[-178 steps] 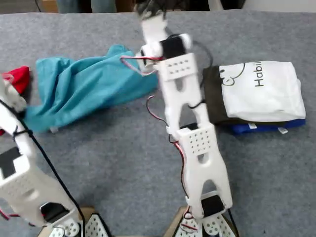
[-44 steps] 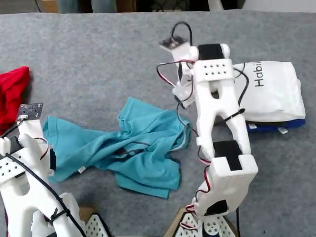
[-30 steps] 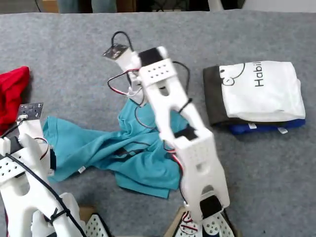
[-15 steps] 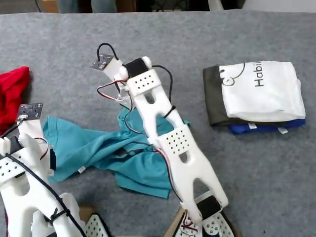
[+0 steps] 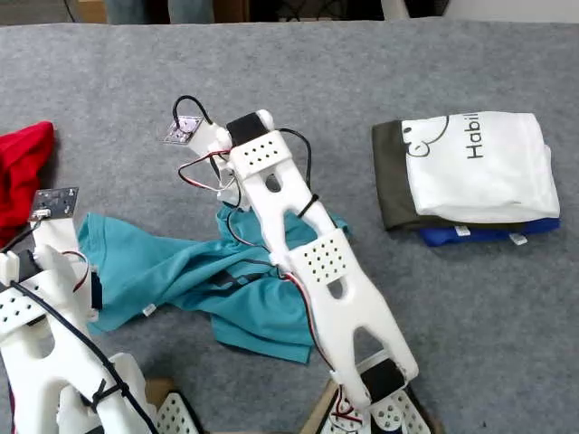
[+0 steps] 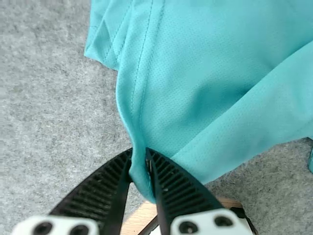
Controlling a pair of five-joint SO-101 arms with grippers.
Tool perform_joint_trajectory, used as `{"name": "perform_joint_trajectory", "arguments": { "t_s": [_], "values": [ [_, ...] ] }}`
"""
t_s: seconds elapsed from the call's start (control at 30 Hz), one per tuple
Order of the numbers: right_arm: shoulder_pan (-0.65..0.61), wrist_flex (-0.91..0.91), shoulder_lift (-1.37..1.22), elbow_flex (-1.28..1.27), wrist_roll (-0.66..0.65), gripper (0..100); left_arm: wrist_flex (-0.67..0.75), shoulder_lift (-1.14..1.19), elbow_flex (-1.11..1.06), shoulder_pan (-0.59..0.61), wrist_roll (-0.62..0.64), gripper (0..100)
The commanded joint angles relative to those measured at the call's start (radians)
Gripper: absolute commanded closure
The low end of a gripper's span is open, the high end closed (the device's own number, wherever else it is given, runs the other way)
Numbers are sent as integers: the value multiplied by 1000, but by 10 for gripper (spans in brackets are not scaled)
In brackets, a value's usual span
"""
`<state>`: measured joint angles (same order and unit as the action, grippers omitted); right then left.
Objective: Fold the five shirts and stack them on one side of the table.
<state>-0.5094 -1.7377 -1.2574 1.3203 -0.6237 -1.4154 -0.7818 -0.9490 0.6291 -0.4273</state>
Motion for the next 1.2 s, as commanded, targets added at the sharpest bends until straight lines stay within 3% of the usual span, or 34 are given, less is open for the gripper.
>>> {"name": "perform_joint_trajectory", "arguments": {
  "t_s": [0.0,0.1,0.23,0.5,0.67,0.83,1.17],
  "values": [
    [-12,14,-21,1,-49,748,20,-9,4,-12,-11,971],
    [-18,14,-47,4,-75,770,18,-9,2,-12,-11,971],
    [-14,15,-56,48,-71,976,18,-8,2,-12,-11,971],
    [21,5,-44,160,-60,985,55,-17,-71,-31,-11,971],
    [40,-21,8,354,120,985,54,-17,-25,-33,-6,971],
    [49,-25,213,351,265,985,-11,-31,200,-24,91,971],
    [81,-17,848,352,476,985,-173,-94,748,-166,169,971]
  ]
}}
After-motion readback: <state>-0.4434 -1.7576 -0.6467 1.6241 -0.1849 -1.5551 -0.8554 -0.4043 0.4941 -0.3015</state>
